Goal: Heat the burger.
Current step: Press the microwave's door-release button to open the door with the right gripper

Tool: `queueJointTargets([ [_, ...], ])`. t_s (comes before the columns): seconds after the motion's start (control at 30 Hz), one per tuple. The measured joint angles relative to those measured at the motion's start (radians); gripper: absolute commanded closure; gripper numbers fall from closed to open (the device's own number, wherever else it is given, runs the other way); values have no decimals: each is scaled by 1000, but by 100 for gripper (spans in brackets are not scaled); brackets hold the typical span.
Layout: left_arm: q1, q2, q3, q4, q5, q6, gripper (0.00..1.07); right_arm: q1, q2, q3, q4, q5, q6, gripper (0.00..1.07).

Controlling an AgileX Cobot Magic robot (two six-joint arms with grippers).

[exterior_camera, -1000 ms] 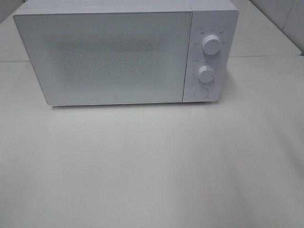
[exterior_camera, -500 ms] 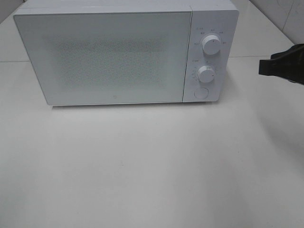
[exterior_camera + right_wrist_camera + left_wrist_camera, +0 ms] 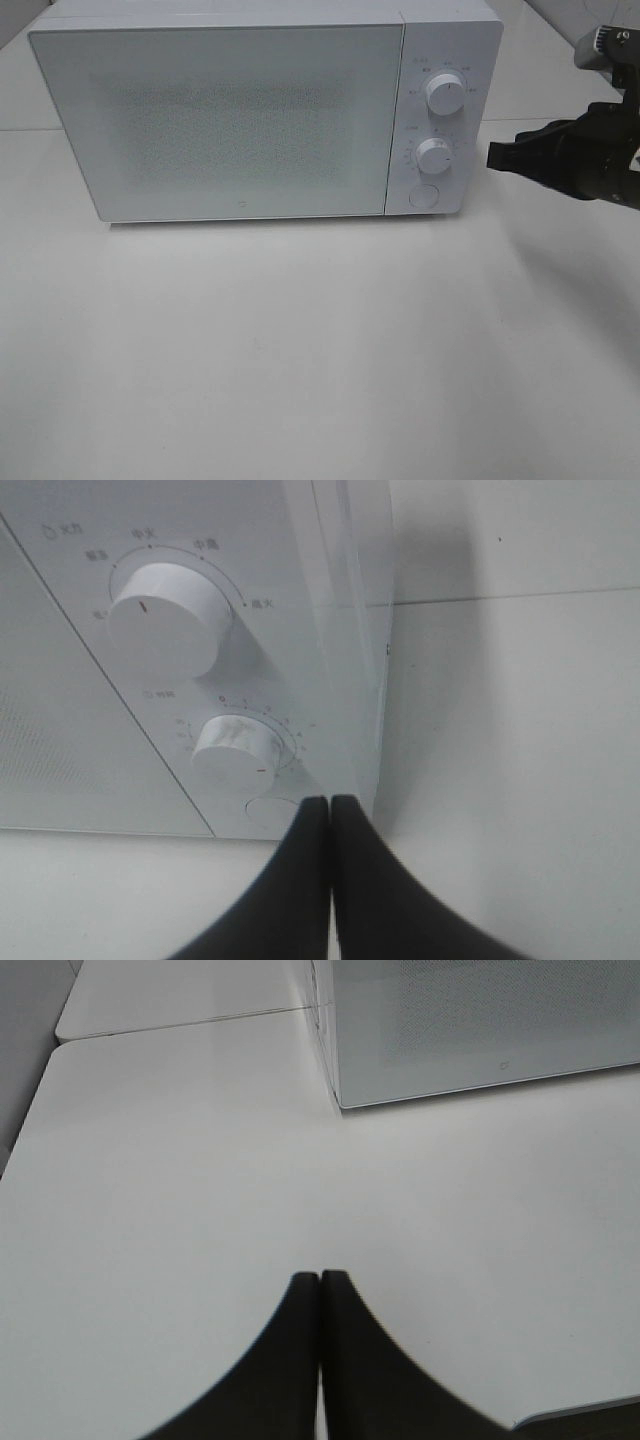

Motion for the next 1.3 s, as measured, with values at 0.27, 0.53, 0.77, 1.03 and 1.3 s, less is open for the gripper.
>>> queueJointTargets([
  [0.27, 0, 0, 0, 0, 0, 0, 106, 0, 0, 0, 0, 0, 0, 45],
  [0.53, 0, 0, 0, 0, 0, 0, 106, 0, 0, 0, 0, 0, 0, 45],
  [0.77, 0, 0, 0, 0, 0, 0, 106, 0, 0, 0, 0, 0, 0, 45],
  [1.03, 0, 0, 0, 0, 0, 0, 106, 0, 0, 0, 0, 0, 0, 45],
  [1.3, 0, 0, 0, 0, 0, 0, 106, 0, 0, 0, 0, 0, 0, 45],
])
